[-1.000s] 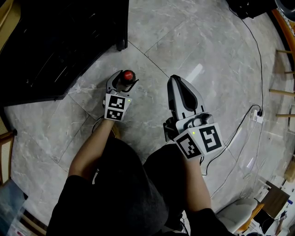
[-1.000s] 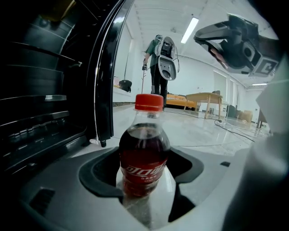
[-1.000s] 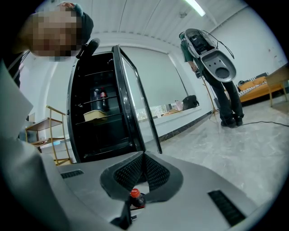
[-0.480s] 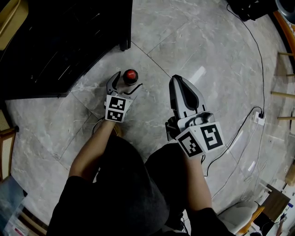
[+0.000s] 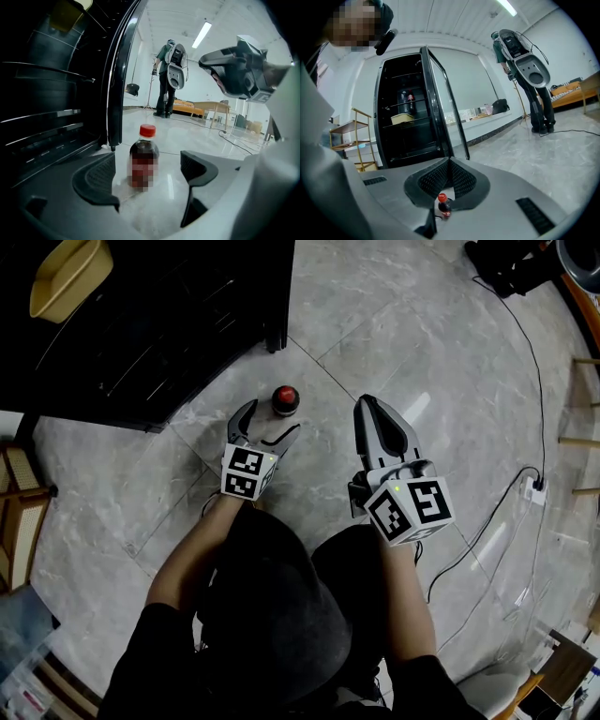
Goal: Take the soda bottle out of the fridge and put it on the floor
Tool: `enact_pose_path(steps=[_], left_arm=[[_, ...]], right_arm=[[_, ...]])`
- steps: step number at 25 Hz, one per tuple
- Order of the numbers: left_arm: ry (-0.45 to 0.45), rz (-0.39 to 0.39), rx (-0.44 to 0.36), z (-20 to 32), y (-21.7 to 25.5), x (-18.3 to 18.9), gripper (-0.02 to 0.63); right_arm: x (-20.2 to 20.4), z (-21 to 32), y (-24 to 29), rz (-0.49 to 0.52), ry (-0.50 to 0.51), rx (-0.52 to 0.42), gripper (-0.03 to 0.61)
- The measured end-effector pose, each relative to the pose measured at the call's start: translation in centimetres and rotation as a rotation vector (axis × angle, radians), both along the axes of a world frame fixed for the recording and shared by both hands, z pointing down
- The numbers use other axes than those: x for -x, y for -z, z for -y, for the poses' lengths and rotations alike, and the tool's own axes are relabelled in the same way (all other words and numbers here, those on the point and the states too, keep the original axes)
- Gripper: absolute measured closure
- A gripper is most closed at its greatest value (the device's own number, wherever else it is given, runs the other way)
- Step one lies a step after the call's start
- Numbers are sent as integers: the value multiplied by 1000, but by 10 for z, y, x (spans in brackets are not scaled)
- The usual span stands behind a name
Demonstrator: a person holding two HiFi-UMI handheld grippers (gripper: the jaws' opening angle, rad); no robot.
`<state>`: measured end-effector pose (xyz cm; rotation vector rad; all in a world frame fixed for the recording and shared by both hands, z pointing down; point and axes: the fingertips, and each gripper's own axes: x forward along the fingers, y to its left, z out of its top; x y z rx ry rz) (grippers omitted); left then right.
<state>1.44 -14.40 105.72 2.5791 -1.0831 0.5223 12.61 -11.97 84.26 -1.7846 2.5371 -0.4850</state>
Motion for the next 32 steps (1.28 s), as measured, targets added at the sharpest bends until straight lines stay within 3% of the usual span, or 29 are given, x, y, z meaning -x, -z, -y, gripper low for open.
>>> enact_pose_path(steps=[3,7,10,12,13,16,22,32], left_arm=[[-5,-1,2,-3,10,4,193],[16,-8,9,-6,22,12,375],[23,-13,26,-9,30,16,458],[25,-15,45,-11,33,18,576],[21,-18,54,-11,36,19,603],[-7,-23,76,-13,46,20,606],[-65,-47,95,-1,102,15,607],[-134,-19,96,24,268,15,607]], right_arm=[[0,0,-1,-1,-2,0,555],[-1,2,-12,-27,-8,24,555],[-4,5,-21,-26,-19,60,555],[-5,7,-26,-28,-24,75,555],[-6,8,-28,-35,-24,81,555],[-5,10,-36,-48,-27,100,555],[-8,16,-16,34,-89,137,555],[3,17,120,27,-75,201,555]])
